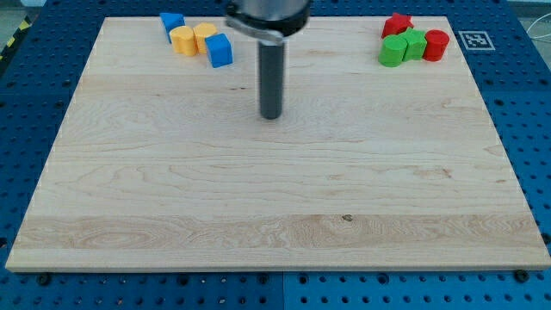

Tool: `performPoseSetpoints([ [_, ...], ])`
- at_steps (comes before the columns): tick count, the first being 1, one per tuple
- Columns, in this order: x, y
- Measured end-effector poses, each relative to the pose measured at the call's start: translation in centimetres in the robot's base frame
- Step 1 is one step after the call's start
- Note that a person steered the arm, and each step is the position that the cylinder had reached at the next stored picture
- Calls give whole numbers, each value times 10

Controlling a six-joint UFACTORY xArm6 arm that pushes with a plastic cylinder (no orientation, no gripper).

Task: Push the blue triangle right a bit

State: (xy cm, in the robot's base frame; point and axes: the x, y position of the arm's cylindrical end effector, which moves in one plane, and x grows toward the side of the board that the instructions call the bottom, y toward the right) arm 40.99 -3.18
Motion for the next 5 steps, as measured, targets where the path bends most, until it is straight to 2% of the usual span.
performPoseSetpoints([
  [2, -24, -132],
  [4, -120, -263],
  [5, -163, -273],
])
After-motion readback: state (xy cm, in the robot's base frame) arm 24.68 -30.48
